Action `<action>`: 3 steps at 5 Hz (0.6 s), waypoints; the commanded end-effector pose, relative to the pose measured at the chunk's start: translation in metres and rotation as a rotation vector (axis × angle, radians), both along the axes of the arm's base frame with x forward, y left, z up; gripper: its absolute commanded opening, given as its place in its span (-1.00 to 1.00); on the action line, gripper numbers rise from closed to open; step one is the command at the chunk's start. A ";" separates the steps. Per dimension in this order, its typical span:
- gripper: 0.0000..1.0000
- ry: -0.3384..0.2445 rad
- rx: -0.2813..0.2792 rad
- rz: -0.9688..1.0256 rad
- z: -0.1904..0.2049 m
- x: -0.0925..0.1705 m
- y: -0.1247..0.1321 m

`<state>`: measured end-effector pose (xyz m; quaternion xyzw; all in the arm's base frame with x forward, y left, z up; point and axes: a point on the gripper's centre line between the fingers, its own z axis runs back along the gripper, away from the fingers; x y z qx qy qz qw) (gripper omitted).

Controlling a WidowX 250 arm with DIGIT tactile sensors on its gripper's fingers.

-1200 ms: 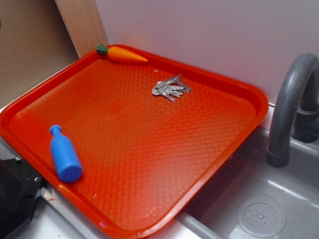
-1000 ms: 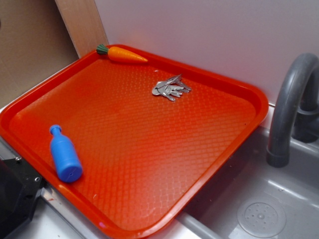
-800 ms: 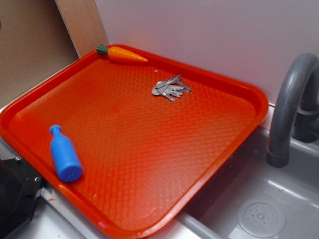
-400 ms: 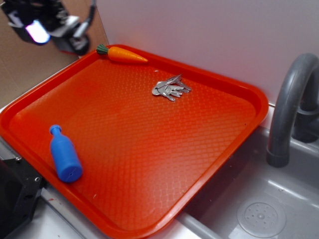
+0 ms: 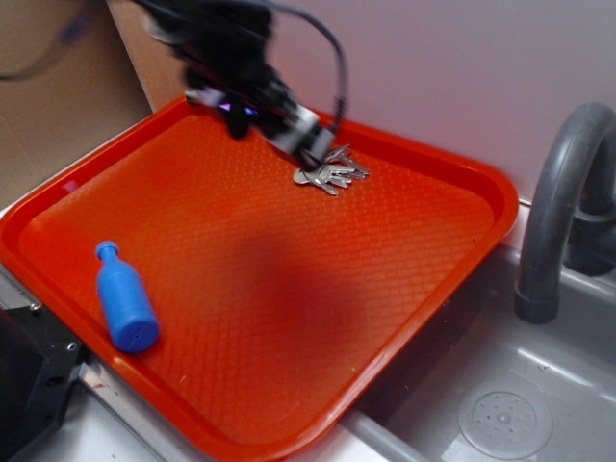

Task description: Grab the silver keys.

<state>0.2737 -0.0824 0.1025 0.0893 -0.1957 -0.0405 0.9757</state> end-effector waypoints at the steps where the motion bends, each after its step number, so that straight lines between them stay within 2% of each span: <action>1: 1.00 -0.007 -0.023 -0.055 0.003 0.069 0.018; 2: 1.00 0.023 0.024 -0.055 -0.011 0.076 0.019; 3: 1.00 0.078 0.019 -0.023 -0.025 0.074 0.026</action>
